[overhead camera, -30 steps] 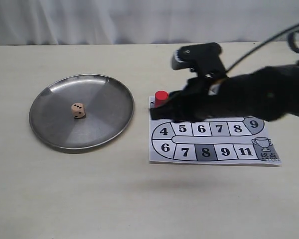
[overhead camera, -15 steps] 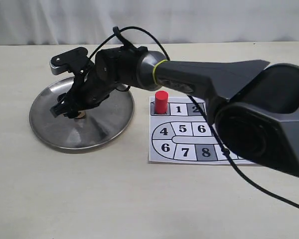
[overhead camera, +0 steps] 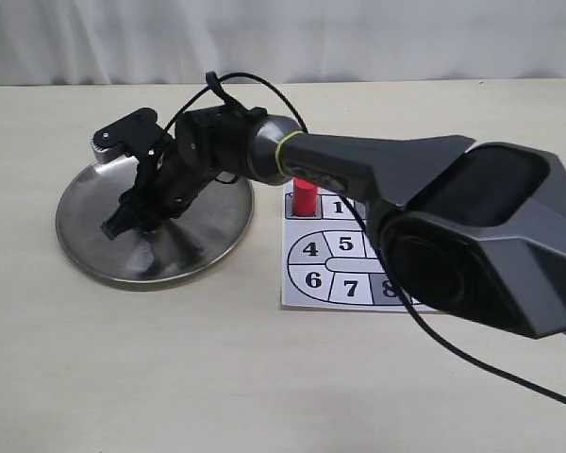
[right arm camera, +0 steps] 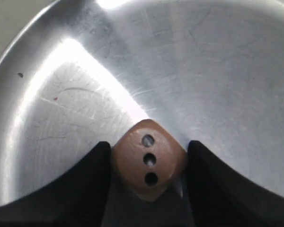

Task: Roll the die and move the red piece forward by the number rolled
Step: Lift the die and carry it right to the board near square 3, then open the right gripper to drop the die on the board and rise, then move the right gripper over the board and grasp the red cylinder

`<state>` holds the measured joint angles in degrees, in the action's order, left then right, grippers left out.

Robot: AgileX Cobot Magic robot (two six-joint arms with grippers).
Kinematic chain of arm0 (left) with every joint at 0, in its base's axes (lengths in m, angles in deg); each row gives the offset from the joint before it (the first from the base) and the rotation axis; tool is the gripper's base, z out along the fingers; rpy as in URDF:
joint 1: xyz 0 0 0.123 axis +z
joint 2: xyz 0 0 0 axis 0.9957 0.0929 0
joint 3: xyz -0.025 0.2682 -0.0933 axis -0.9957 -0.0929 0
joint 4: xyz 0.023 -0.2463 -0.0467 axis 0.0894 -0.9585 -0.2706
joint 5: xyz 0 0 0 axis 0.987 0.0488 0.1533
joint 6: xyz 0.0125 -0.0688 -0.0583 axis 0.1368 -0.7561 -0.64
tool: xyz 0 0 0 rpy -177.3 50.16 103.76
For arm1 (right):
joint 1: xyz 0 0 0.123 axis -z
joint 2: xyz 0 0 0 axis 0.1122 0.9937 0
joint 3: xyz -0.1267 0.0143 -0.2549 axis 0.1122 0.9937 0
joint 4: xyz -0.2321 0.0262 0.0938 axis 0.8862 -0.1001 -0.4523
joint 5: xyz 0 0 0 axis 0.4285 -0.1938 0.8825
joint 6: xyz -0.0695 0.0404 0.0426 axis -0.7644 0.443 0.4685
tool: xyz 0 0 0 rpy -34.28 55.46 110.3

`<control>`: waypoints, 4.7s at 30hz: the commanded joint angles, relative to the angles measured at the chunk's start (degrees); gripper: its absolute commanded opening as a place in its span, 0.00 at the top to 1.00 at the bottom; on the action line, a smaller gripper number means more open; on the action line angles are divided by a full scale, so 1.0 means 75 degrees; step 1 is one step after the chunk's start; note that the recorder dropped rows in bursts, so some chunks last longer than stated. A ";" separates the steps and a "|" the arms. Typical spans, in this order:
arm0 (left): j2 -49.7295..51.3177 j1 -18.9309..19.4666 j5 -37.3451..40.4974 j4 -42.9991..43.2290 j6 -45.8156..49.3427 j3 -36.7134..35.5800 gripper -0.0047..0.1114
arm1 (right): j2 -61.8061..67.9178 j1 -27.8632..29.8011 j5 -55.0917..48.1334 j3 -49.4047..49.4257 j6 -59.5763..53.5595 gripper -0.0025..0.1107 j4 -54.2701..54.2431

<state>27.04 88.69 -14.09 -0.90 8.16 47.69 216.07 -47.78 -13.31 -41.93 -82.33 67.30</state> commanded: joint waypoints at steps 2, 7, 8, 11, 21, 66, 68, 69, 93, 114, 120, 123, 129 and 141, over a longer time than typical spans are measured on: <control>-0.0020 0.0036 -0.0061 -0.0003 -0.0007 -0.0013 0.96 | -0.0901 0.0106 -0.0854 -0.0062 0.0554 0.94 0.0652; -0.0020 0.0036 -0.0061 -0.0003 -0.0007 -0.0013 0.96 | -0.1959 0.0538 -0.1707 -0.0047 0.0760 0.94 0.0919; -0.0020 0.0036 -0.0061 -0.0003 -0.0007 -0.0013 0.96 | -0.2167 0.0647 -0.1828 -0.0010 0.0760 0.94 0.0848; -0.0020 0.0036 -0.0061 -0.0003 -0.0007 -0.0013 0.96 | -0.2775 0.0981 -0.2092 0.0344 0.0727 0.94 0.0612; -0.0020 0.0036 -0.0061 -0.0003 -0.0007 -0.0013 0.96 | -0.4715 0.2537 0.0376 0.4872 0.0683 0.94 0.0570; -0.0020 0.0036 -0.0061 -0.0003 -0.0007 -0.0013 0.96 | -0.4366 0.3900 0.1613 0.6773 0.0647 0.30 0.0182; -0.0020 0.0036 -0.0061 -0.0003 -0.0007 -0.0013 0.96 | -0.4446 0.3914 0.1613 0.6773 0.0647 0.30 0.0275; -0.0020 0.0036 -0.0061 -0.0003 -0.0007 -0.0013 0.96 | -0.4509 0.3914 0.1613 0.6773 0.0647 0.30 0.0338; -0.0020 0.0036 -0.0061 -0.0003 -0.0007 -0.0013 0.96 | -0.5817 0.2824 0.2259 0.6711 -0.0613 0.30 0.0031; -0.0020 0.0036 -0.0061 -0.0003 -0.0007 -0.0013 0.96 | -0.4067 0.4163 -0.2228 0.5853 -0.0140 0.30 0.0716; -0.0020 0.0036 -0.0061 -0.0003 -0.0007 -0.0013 0.96 | -0.3977 0.4163 -0.2211 0.5853 -0.0092 0.30 0.0839; -0.0020 0.0036 -0.0061 -0.0003 -0.0007 -0.0013 0.96 | -0.3977 0.4163 -0.2211 0.5853 -0.0076 0.30 0.0839; -0.0020 0.0036 -0.0061 -0.0003 -0.0007 -0.0013 0.96 | -0.3977 0.4163 -0.2164 0.5835 -0.0143 0.30 0.0430; -0.0020 0.0036 -0.0061 -0.0003 -0.0007 -0.0013 0.96 | -0.4117 0.3183 -0.0675 0.4920 -0.3256 0.30 -0.2862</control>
<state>27.04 88.69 -14.09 -0.90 8.16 47.69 185.49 -21.11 -25.09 -4.71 -105.46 44.06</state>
